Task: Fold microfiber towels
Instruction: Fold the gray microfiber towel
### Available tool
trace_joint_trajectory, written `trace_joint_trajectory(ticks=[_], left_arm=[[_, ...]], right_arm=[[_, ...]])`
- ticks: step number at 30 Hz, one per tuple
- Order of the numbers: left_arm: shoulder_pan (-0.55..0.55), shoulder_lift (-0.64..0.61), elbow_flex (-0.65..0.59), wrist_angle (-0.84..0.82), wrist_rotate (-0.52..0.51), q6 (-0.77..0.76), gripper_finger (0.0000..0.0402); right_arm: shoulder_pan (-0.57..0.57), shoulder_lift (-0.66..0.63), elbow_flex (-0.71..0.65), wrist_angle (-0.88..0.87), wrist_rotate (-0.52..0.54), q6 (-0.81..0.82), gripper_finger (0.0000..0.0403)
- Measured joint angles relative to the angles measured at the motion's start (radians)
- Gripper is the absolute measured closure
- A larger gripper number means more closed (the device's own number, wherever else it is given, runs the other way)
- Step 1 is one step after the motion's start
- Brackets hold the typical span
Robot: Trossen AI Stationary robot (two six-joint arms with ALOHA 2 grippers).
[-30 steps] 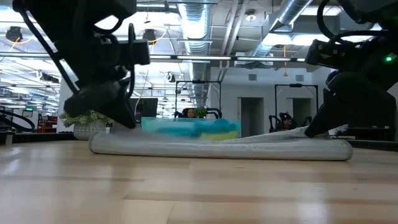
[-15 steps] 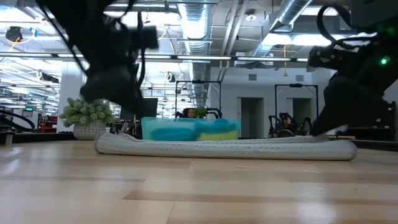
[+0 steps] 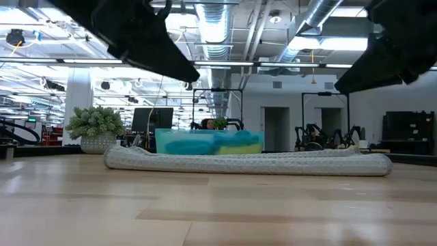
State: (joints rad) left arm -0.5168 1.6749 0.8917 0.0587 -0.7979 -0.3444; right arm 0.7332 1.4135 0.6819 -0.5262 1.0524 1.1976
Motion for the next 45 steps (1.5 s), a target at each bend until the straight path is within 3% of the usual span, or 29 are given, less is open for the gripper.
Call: trace_joint_trajectory(ticks=[4, 10, 17, 25, 30, 40, 45], left_arm=[[0.0, 0.0, -0.092, 0.112, -0.068, -0.029, 0.0286], [0.001, 0.001, -0.185, 0.118, -0.154, -0.146, 0.0304], [0.001, 0.025, -0.273, 0.129, -0.123, -0.311, 0.0314], [0.0, 0.134, -0.291, 0.149, -0.081, -0.422, 0.0315], [-0.002, 0.207, -0.279, 0.199, -0.121, -0.469, 0.0315], [-0.061, 0.187, -0.28, 0.174, -0.053, -0.518, 0.0315], [-0.08, 0.146, -0.273, 0.208, -0.004, -0.507, 0.0315]], right_arm=[[0.022, 0.113, -0.03, 0.118, 0.052, 0.08, 0.0271], [-0.021, 0.326, -0.037, 0.296, 0.051, 0.088, 0.0291], [-0.081, 0.472, -0.036, 0.367, -0.025, 0.123, 0.03], [-0.088, 0.468, -0.035, 0.379, -0.04, 0.097, 0.0301], [-0.088, 0.462, -0.035, 0.375, -0.049, 0.066, 0.0301], [-0.071, 0.449, -0.034, 0.225, -0.055, 0.151, 0.0301], [-0.059, 0.363, -0.039, 0.184, -0.091, 0.162, 0.0301]])
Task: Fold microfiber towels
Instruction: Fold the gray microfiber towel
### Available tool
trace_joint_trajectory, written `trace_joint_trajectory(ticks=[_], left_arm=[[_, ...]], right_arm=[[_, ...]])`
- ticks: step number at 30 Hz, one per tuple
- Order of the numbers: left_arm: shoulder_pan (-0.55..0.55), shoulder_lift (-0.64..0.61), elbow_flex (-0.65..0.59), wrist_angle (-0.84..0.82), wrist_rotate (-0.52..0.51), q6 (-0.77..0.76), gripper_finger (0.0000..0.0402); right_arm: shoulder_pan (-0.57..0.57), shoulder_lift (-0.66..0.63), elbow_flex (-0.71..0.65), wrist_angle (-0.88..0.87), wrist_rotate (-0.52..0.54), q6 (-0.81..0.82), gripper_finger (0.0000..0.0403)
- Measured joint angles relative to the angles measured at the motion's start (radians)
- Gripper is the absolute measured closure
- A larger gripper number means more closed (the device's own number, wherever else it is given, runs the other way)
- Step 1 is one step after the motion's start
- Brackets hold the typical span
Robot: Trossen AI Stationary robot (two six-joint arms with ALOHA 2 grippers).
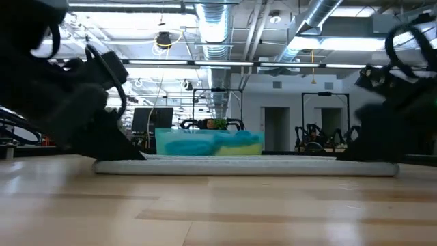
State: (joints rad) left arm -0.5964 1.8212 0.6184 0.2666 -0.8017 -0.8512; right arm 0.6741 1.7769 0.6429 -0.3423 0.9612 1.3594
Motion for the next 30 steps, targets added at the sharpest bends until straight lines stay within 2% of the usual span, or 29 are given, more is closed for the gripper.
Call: trace_joint_trajectory(ticks=[3, 7, 13, 16, 20, 30], left_arm=[[0.0, -0.021, 0.025, 0.0, 0.037, 0.042, 0.0315], [0.0, -0.046, 0.057, 0.004, 0.041, 0.08, 0.0315], [0.001, -0.062, 0.101, 0.006, 0.023, 0.158, 0.0315], [0.002, -0.062, 0.103, -0.008, 0.019, 0.175, 0.0315], [0.004, -0.062, 0.103, -0.068, 0.014, 0.14, 0.0315], [0.004, -0.06, 0.104, -0.163, 0.008, 0.078, 0.0315]], right_arm=[[-0.003, -0.117, 0.001, -0.055, -0.041, 0.023, 0.0299], [-0.032, -0.284, 0.001, -0.168, -0.181, 0.132, 0.0281], [-0.083, -0.444, 0.001, -0.253, -0.366, 0.113, 0.0196], [-0.117, -0.446, 0.001, -0.251, -0.434, 0.111, 0.0151], [-0.142, -0.398, 0.001, -0.238, -0.493, 0.114, 0.0118], [-0.189, -0.214, 0.007, -0.053, -0.604, 0.12, 0.0113]])
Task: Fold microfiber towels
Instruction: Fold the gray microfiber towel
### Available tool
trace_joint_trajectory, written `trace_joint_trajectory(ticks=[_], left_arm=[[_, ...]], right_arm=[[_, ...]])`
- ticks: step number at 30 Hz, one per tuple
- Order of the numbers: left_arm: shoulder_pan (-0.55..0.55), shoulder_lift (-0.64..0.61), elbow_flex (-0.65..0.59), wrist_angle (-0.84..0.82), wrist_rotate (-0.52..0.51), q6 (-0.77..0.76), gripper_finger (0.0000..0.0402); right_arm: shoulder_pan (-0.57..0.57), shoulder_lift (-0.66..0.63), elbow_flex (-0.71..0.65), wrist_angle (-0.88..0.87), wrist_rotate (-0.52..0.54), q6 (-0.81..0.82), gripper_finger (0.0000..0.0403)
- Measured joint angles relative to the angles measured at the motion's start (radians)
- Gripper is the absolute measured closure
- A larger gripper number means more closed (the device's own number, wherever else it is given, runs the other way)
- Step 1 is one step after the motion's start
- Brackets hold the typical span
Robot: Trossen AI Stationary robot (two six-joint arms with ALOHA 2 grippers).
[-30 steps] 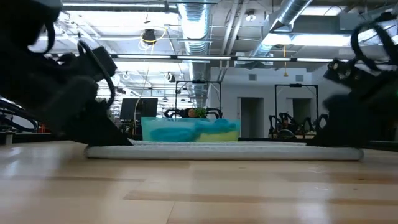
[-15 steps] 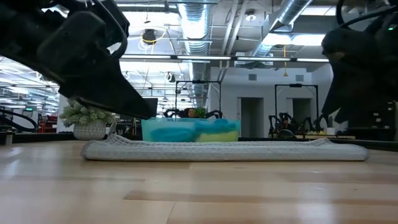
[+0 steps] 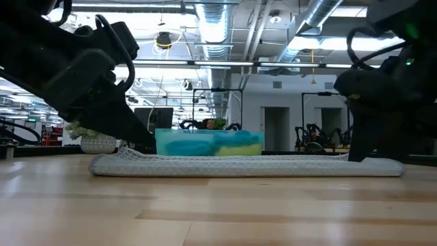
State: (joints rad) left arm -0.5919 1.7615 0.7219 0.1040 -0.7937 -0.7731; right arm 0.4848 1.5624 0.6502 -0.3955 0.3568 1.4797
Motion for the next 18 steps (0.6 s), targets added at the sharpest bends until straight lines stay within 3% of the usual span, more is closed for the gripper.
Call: trace_joint_trajectory(ticks=[7, 18], left_arm=[[0.0, 0.008, -0.023, -0.001, -0.001, -0.025, 0.0315], [0.0, 0.008, -0.058, 0.023, -0.016, -0.096, 0.0315]], right_arm=[[-0.013, 0.007, -0.001, -0.004, -0.031, 0.032, 0.0161], [-0.036, -0.019, -0.005, 0.003, -0.079, 0.008, 0.0353]])
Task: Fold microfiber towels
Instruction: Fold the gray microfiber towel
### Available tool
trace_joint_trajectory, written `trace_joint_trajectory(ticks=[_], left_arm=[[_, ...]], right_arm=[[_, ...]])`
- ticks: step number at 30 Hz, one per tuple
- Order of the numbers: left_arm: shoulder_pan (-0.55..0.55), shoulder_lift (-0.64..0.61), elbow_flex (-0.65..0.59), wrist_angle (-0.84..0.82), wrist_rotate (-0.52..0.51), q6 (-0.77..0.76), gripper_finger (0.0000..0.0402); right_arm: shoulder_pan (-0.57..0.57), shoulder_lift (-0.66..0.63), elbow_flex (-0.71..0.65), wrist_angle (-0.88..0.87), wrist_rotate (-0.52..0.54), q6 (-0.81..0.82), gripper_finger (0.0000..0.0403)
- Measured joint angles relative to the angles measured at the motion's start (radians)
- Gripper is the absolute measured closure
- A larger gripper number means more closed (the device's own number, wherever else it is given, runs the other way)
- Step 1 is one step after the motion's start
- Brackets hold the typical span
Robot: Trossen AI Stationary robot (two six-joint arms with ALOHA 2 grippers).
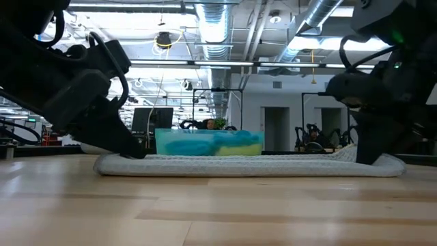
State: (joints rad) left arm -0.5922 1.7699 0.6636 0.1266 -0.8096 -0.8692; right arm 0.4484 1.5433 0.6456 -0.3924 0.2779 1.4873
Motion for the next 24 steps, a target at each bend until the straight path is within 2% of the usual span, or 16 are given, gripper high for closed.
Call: trace_joint_trajectory(ticks=[4, 9, 17, 24], left_arm=[[0.0, 0.0, 0.0, 0.003, -0.001, -0.001, 0.0315], [0.0, 0.0, 0.0, 0.003, -0.003, -0.009, 0.0315], [0.0, 0.006, 0.0, 0.008, -0.004, -0.017, 0.0315], [0.0, 0.133, 0.007, 0.181, -0.042, 0.01, 0.0315]], right_arm=[[0.001, -0.013, -0.001, 0.012, -0.003, -0.021, 0.0389], [0.003, -0.058, -0.003, 0.015, -0.026, -0.028, 0.0385], [0.002, -0.161, -0.003, 0.025, 0.009, -0.054, 0.0388], [0.001, -0.163, -0.001, 0.167, 0.015, -0.128, 0.0384]])
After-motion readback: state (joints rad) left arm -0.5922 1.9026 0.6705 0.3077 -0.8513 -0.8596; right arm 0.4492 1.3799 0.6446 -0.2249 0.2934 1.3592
